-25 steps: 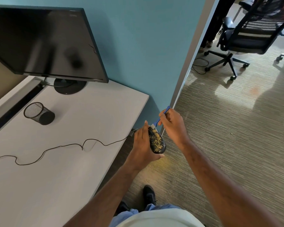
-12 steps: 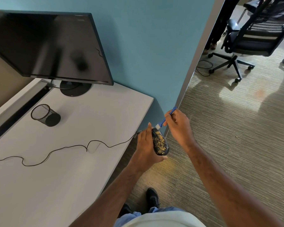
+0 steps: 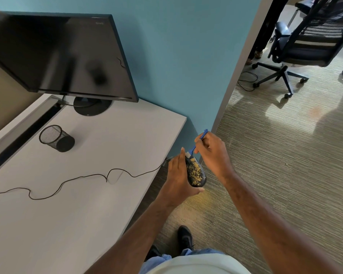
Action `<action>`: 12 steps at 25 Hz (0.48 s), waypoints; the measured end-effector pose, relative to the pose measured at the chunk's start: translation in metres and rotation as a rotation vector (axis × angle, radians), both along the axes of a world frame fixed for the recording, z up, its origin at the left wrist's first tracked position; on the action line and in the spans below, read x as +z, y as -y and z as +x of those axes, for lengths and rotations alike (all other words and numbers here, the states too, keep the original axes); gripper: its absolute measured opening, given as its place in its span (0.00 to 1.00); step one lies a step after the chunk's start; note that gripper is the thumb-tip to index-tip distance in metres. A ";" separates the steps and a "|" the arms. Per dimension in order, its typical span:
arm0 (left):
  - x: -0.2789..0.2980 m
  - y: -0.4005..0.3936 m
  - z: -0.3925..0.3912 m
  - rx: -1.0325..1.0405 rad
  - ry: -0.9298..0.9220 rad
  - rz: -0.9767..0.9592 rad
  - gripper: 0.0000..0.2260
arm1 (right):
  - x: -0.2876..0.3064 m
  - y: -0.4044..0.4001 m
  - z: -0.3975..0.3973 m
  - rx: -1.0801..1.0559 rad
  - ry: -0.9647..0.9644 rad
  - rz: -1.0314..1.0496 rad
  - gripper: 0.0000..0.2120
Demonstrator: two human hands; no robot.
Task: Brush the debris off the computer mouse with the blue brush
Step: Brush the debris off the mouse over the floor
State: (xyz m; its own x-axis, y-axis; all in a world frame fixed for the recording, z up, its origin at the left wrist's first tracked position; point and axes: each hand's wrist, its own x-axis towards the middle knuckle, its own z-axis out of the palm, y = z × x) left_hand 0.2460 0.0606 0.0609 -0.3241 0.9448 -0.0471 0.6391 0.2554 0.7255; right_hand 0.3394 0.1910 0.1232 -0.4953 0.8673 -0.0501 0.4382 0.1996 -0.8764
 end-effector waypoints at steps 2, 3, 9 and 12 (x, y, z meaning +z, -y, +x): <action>-0.003 0.000 0.000 -0.005 -0.012 -0.005 0.66 | -0.005 0.000 0.000 -0.002 0.044 0.023 0.07; -0.003 0.000 0.000 -0.007 -0.012 -0.011 0.66 | -0.007 -0.002 0.002 -0.016 0.056 0.029 0.07; -0.002 0.000 0.001 0.006 -0.016 -0.001 0.66 | -0.013 -0.003 0.003 0.000 0.040 0.054 0.06; 0.002 0.002 0.001 0.000 0.013 -0.019 0.65 | -0.018 -0.008 0.008 -0.053 0.037 0.028 0.08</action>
State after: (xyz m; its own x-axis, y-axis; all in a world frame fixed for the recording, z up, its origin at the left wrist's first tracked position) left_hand 0.2469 0.0583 0.0624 -0.3233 0.9438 -0.0695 0.6300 0.2694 0.7284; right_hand 0.3473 0.1993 0.1054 -0.4473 0.8934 -0.0428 0.4808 0.1998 -0.8538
